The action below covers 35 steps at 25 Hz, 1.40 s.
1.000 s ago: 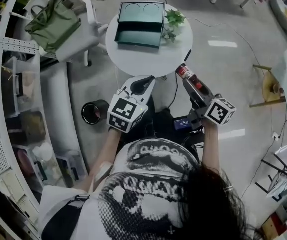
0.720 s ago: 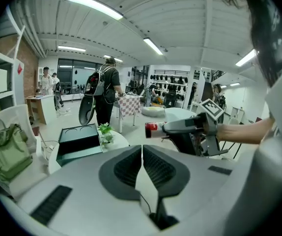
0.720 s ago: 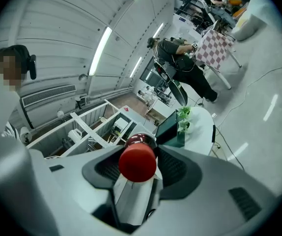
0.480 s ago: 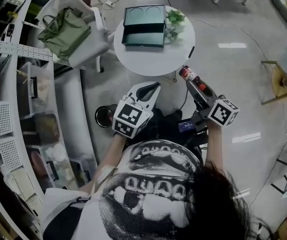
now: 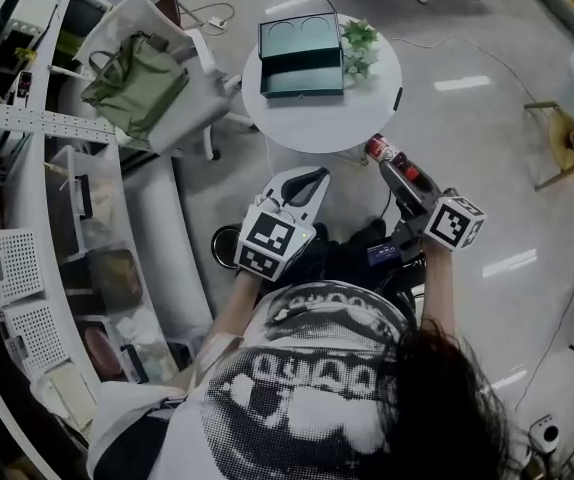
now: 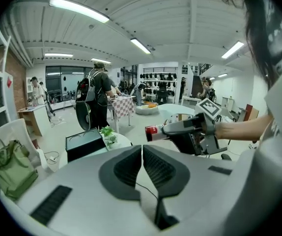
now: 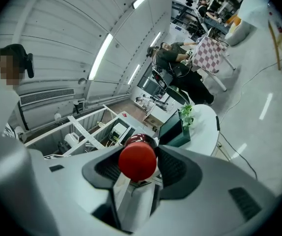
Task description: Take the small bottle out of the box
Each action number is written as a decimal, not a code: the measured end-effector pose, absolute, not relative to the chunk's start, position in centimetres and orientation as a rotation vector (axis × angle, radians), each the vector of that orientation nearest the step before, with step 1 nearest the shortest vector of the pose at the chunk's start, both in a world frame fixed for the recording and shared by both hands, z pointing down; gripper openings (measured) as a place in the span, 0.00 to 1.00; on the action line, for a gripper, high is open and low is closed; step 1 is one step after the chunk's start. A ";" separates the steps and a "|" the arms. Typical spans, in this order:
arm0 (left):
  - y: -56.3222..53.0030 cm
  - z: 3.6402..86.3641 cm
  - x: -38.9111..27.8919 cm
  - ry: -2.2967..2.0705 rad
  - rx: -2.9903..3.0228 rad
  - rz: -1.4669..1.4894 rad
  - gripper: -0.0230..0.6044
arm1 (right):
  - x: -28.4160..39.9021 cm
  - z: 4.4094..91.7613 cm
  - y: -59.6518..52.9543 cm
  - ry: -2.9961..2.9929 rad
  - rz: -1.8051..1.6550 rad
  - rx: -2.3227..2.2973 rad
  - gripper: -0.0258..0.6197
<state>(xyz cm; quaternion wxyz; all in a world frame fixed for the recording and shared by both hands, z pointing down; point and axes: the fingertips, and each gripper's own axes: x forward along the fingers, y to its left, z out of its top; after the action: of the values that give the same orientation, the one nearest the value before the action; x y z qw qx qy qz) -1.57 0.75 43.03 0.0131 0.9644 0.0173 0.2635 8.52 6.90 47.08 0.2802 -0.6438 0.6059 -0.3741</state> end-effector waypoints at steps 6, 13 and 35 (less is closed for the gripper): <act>-1.4 42.7 -5.6 0.088 3.015 0.770 0.06 | 4.9 46.7 6.3 1.566 -0.975 -1.769 0.37; -3.3 43.0 -8.8 0.131 3.003 0.716 0.06 | 1.2 46.3 5.3 1.539 -0.969 -1.805 0.37; -4.0 43.3 -9.9 0.214 2.986 0.658 0.06 | -1.2 44.7 4.0 1.488 -0.918 -1.715 0.37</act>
<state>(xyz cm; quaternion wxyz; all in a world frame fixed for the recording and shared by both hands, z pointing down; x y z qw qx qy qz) -9.92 -4.01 43.32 0.0384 0.9734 0.0698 0.2146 -1.19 3.96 44.65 0.3392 -0.6586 0.5717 -0.3526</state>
